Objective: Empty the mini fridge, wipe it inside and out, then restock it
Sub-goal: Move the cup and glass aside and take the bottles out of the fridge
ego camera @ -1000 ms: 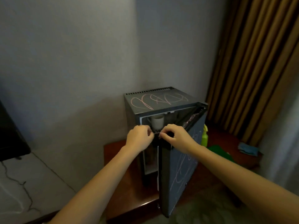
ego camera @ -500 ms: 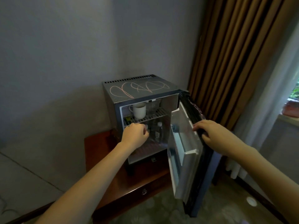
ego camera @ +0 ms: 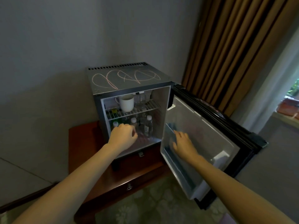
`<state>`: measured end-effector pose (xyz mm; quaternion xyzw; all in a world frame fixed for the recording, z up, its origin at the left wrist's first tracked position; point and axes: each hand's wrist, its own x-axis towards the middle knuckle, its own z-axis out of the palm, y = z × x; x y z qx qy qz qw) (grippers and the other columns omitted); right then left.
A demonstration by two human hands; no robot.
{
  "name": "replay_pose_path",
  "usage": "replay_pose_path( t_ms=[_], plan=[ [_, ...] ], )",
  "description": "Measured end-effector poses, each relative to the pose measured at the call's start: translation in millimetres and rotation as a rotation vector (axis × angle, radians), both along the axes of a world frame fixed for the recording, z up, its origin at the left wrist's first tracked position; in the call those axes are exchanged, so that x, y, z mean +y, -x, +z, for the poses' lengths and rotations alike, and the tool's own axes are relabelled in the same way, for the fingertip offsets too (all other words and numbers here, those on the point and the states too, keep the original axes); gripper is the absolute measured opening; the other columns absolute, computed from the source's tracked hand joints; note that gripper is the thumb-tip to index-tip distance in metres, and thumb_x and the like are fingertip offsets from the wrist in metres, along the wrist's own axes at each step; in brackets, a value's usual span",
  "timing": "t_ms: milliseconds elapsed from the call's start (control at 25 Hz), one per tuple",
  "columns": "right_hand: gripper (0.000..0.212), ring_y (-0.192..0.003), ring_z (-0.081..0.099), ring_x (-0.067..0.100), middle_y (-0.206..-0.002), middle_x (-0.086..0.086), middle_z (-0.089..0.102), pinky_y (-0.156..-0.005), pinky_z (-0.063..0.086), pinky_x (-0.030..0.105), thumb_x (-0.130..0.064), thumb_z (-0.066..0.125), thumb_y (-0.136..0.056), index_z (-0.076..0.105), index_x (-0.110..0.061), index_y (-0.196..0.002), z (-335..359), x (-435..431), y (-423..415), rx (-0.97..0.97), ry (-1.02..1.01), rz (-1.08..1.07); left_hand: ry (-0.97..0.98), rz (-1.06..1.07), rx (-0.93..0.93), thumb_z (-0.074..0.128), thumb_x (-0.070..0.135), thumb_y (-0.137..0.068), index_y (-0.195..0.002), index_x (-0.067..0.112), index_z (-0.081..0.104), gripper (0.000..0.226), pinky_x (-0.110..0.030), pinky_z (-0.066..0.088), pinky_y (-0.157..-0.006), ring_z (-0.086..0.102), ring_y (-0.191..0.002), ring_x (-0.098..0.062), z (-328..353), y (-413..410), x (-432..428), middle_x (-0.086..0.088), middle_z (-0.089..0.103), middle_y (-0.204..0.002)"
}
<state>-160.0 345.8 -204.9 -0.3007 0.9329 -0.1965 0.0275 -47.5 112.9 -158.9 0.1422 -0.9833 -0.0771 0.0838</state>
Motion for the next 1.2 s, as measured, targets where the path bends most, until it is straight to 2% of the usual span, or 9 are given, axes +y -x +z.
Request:
replay_pose_path(
  t_ms=[120,320,440,600,760,880,1000,1080,1200],
  plan=[
    [0.057,-0.13,0.034,0.022,-0.143,0.008,0.04,-0.108,0.033,0.033,-0.025,0.052,-0.096,0.028,-0.011,-0.146,-11,18,24,-0.019,-0.063,0.053,-0.004,0.05,-0.011,0.051,0.033,-0.094,-0.094,0.019,0.065,0.02,-0.034,0.053,-0.064,0.058,-0.081,-0.016,-4,19,-8,0.001,0.064,-0.086],
    [0.054,-0.125,0.036,0.012,-0.139,0.0,0.044,-0.098,0.032,0.021,-0.028,0.053,-0.095,0.032,-0.021,-0.144,-13,34,59,0.006,-0.043,0.192,0.001,0.13,0.079,0.052,0.034,-0.091,-0.089,0.022,0.066,0.018,-0.037,0.054,-0.067,0.059,-0.081,-0.016,-28,60,-19,0.002,0.063,-0.084],
    [0.058,-0.127,0.035,0.01,-0.14,-0.006,0.038,-0.1,0.032,0.02,-0.037,0.052,-0.095,0.026,-0.027,-0.147,-17,29,79,0.093,-0.057,0.289,0.073,0.162,0.138,0.052,0.035,-0.09,-0.089,0.021,0.065,0.019,-0.037,0.053,-0.071,0.059,-0.083,-0.019,-55,85,-29,0.001,0.063,-0.086],
    [0.064,-0.126,0.037,0.005,-0.14,-0.011,0.033,-0.102,0.033,0.018,-0.05,0.048,-0.092,0.018,-0.036,-0.147,-25,35,99,0.217,-0.132,0.381,0.093,0.221,0.146,0.052,0.036,-0.091,-0.084,0.015,0.064,0.025,-0.038,0.053,-0.068,0.061,-0.077,-0.021,-84,102,-43,-0.002,0.064,-0.082],
    [0.061,-0.135,0.02,0.006,-0.148,-0.012,0.018,-0.109,0.025,0.02,-0.055,0.042,-0.092,0.02,-0.037,-0.146,-33,50,96,0.467,-0.206,0.426,0.055,0.307,0.174,0.054,0.037,-0.09,-0.085,0.013,0.066,0.027,-0.036,0.053,-0.066,0.061,-0.075,-0.023,-97,109,-37,-0.005,0.065,-0.082],
    [0.052,-0.131,0.027,0.004,-0.143,-0.016,0.029,-0.107,0.028,0.021,-0.052,0.045,-0.092,0.033,-0.038,-0.141,-42,31,78,0.499,-0.008,0.558,0.02,0.343,0.263,0.056,0.037,-0.089,-0.085,0.012,0.066,0.027,-0.034,0.049,-0.064,0.061,-0.076,-0.023,-109,110,-20,-0.006,0.065,-0.082],
    [0.041,-0.122,0.042,0.01,-0.131,-0.008,0.047,-0.102,0.038,0.027,-0.043,0.052,-0.093,0.048,-0.029,-0.132,-52,-7,69,0.463,0.095,0.672,-0.124,0.396,0.34,0.058,0.033,-0.089,-0.085,0.015,0.067,0.021,-0.035,0.051,-0.066,0.062,-0.077,-0.019,-116,101,0,-0.002,0.066,-0.081],
    [0.032,-0.11,0.053,0.013,-0.118,-0.004,0.058,-0.093,0.047,0.029,-0.037,0.055,-0.093,0.059,-0.023,-0.121,-61,-35,70,0.415,0.19,0.71,-0.15,0.436,0.387,0.06,0.031,-0.088,-0.087,0.016,0.068,0.017,-0.033,0.051,-0.068,0.062,-0.08,-0.017,-121,91,16,0.0,0.066,-0.084],
    [0.021,-0.094,0.062,0.013,-0.1,-0.002,0.066,-0.08,0.052,0.029,-0.029,0.063,-0.09,0.065,-0.018,-0.108,-66,-67,76,0.076,0.493,0.646,-0.317,0.479,0.587,0.062,0.024,-0.088,-0.091,0.016,0.068,0.01,-0.028,0.046,-0.07,0.061,-0.085,-0.016,-118,77,36,0.002,0.064,-0.087]
  ],
)
